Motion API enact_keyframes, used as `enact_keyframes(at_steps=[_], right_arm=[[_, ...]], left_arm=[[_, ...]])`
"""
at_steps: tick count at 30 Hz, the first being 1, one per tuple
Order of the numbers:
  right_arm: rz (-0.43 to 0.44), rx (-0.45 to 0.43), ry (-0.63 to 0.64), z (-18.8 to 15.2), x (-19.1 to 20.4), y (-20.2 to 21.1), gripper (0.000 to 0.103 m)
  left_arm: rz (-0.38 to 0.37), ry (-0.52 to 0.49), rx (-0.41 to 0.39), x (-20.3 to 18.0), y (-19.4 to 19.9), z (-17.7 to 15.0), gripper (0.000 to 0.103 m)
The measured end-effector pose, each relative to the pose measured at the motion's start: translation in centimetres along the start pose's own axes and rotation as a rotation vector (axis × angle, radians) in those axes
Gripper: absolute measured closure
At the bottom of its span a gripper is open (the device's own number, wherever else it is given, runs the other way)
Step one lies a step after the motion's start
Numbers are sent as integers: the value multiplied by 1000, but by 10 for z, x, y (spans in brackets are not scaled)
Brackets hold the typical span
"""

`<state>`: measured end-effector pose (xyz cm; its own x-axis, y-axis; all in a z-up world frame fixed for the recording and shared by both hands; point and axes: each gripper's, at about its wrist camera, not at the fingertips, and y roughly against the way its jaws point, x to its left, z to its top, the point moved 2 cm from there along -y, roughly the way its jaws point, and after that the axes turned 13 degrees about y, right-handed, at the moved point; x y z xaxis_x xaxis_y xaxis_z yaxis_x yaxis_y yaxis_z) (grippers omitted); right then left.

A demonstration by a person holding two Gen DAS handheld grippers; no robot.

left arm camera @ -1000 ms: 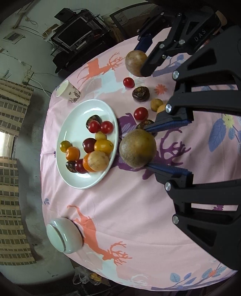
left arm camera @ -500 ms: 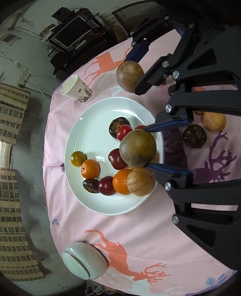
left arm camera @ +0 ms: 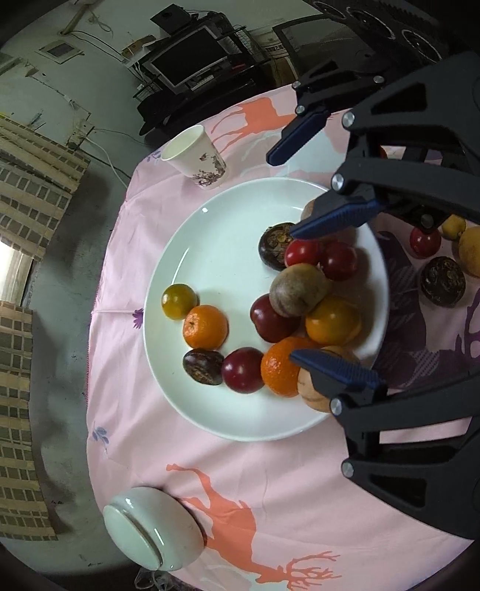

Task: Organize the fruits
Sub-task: 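Place the passion fruit on the plate with the left tool while the right tool places its passion fruit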

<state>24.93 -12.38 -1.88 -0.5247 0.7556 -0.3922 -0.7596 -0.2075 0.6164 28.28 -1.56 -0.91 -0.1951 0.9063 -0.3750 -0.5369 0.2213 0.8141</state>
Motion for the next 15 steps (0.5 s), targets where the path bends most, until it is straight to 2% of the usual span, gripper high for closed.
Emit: enact_keyframes(at_steps=[6, 12, 15], right_arm=[[-6, 3, -81, -14, -13, 28, 43], [9, 68, -185, -46, -25, 61, 43], [25, 101, -237, -62, -28, 78, 43]], left_arm=[[27, -40, -32, 1, 26, -5, 24], [53, -105, -43, 1, 55, -32, 22], [60, -119, -17, 1, 62, -50, 21]])
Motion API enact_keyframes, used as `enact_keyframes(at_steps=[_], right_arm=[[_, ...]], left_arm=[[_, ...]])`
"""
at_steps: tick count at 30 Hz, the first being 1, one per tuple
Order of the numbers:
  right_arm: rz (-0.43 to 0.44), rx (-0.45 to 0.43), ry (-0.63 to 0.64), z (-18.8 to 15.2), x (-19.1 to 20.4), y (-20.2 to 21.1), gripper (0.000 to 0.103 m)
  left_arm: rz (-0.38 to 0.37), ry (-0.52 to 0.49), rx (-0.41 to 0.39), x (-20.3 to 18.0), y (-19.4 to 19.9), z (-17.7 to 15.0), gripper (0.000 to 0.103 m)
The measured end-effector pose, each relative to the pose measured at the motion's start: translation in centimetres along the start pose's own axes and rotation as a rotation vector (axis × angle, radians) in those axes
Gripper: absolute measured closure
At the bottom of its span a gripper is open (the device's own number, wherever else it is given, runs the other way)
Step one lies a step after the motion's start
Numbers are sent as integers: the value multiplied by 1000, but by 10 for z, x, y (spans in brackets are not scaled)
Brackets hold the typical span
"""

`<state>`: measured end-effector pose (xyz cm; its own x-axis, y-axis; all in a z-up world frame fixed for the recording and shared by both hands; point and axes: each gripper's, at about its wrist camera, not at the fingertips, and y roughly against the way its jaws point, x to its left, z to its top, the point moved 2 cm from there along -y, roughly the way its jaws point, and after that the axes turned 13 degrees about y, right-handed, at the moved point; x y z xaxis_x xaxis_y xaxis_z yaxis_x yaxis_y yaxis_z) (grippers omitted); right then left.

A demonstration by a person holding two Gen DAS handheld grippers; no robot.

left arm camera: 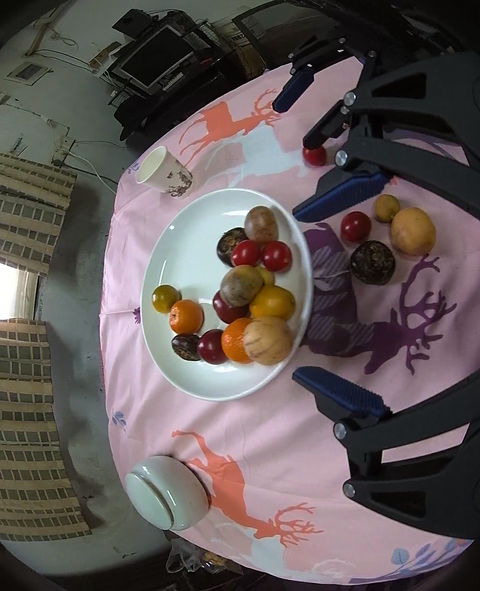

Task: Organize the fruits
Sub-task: 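Place the passion fruit on the plate with the left tool while the right tool places its passion fruit, then grasp the large grapefruit-like fruit with the left tool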

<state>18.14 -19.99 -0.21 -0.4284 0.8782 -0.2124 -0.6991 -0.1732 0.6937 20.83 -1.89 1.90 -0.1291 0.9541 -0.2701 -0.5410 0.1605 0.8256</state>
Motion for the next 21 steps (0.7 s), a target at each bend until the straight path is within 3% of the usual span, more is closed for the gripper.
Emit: enact_keyframes(at_steps=[16, 21], right_arm=[[88, 124, -163, -58, 3, 39, 43], [99, 139, -176, -71, 5, 48, 43]], left_arm=[[61, -44, 151, -4, 9, -97, 20], [44, -35, 198, -10, 0, -110, 21]])
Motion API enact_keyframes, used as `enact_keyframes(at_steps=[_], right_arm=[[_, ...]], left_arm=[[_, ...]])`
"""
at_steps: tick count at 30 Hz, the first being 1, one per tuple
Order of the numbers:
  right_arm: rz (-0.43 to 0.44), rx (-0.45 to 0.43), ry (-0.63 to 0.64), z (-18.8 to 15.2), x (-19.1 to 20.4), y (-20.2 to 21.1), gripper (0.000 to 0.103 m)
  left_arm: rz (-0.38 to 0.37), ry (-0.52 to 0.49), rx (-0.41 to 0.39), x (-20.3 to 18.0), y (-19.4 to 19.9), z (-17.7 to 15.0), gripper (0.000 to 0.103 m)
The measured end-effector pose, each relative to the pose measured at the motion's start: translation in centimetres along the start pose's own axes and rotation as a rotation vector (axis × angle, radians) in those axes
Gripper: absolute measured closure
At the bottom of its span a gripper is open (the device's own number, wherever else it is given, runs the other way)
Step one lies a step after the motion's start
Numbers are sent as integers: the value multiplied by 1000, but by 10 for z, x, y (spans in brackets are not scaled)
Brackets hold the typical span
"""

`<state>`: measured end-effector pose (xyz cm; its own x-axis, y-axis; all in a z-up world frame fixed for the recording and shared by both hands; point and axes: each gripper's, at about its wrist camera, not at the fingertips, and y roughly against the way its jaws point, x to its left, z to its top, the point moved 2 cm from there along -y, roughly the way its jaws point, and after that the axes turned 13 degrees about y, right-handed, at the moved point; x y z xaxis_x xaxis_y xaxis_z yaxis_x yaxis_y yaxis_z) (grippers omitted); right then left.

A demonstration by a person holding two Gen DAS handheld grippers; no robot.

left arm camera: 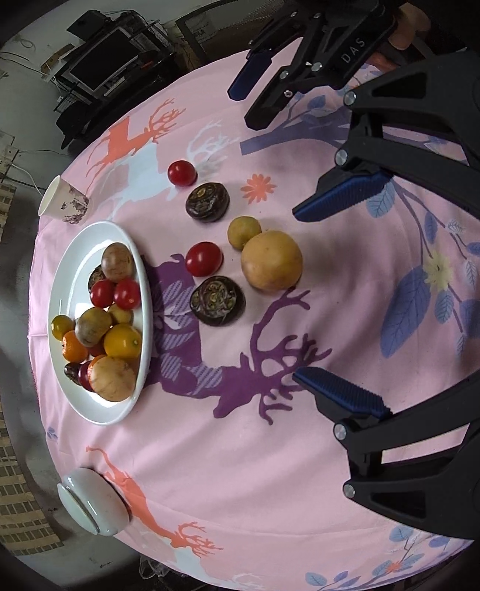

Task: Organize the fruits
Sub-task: 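Grasp the large grapefruit-like fruit with the left tool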

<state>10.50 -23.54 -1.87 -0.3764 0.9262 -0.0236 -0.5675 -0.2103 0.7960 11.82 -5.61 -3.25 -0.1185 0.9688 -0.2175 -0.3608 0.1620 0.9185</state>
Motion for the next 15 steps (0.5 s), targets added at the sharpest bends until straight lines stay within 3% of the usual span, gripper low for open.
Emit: enact_keyframes(at_steps=[5, 12, 15], right_arm=[[-1, 23, -33, -12, -8, 1, 43], [5, 52, -60, -19, -15, -4, 43], [9, 57, -51, -16, -14, -7, 43]], left_arm=[[-2, 9, 34, -9, -14, -1, 23], [16, 29, 106, -18, -43, 1, 52], [16, 34, 122, -22, -52, 4, 51]])
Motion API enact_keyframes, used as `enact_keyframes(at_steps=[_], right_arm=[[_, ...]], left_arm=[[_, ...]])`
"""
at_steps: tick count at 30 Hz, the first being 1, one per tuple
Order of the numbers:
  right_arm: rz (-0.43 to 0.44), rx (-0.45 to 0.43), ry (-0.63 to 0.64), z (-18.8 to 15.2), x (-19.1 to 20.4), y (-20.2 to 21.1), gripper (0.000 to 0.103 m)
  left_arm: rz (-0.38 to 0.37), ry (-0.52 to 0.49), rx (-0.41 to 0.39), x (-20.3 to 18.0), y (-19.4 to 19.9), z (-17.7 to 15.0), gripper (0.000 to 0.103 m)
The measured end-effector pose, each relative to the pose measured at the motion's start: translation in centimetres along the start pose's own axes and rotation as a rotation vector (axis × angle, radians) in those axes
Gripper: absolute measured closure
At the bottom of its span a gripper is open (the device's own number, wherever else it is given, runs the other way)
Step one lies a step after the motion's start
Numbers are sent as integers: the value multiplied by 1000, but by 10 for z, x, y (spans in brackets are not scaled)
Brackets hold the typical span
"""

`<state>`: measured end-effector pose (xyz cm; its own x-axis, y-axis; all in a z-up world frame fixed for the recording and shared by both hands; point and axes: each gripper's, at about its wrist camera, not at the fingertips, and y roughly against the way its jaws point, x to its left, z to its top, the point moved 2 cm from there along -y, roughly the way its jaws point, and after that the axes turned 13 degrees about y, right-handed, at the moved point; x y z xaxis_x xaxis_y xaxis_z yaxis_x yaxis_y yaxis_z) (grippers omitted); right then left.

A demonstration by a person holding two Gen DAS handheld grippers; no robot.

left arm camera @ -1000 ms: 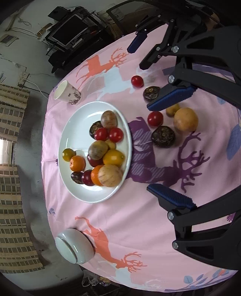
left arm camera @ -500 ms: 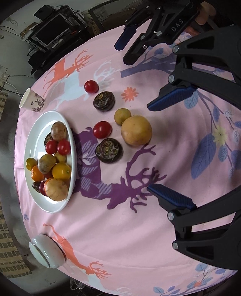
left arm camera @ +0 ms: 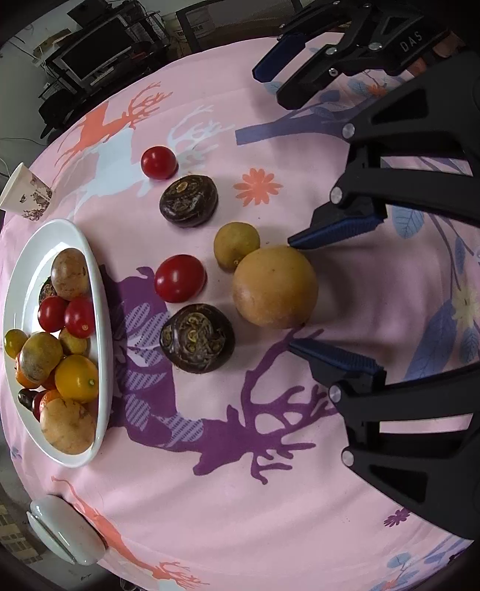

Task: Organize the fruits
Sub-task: 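Grasp the large grapefruit-like fruit with the left tool, then place the grapefruit on the plate with the left tool while the right tool carries a mangosteen there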

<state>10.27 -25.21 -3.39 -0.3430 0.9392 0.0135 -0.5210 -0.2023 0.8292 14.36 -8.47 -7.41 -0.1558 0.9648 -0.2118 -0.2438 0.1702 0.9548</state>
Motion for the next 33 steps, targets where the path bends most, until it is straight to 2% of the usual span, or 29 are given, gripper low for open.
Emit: enact_keyframes(at_steps=[1, 2, 4, 8, 15, 21, 22, 24, 25, 29, 33], right_arm=[[2, 2, 3, 1, 0, -2, 43], [4, 3, 5, 2, 0, -3, 43], [11, 9, 14, 6, 1, -7, 43], [45, 14, 26, 17, 4, -19, 43], [88, 22, 41, 44, 18, -48, 43], [66, 88, 61, 55, 25, -80, 43], [62, 101, 61, 54, 25, -85, 44], [27, 87, 85, 55, 27, -86, 58], [14, 86, 92, 55, 27, -86, 60], [53, 90, 56, 57, 21, -81, 61], [74, 36, 47, 66, 20, -61, 61]], left_arm=[[6, -6, -1, -2, -2, 1, 51], [3, -16, -6, -3, -2, 2, 58], [2, -34, -6, -5, -2, 3, 59], [-35, -24, -16, 1, 11, 5, 59], [-21, 13, -99, 28, 38, 15, 59], [-14, 52, -107, 47, 40, 22, 59], [-15, 54, -107, 48, 40, 23, 59], [-15, 57, -107, 49, 40, 23, 59], [-15, 58, -108, 49, 40, 23, 59], [-17, 47, -121, 46, 43, 26, 59], [-30, 21, -153, 39, 55, 33, 59]])
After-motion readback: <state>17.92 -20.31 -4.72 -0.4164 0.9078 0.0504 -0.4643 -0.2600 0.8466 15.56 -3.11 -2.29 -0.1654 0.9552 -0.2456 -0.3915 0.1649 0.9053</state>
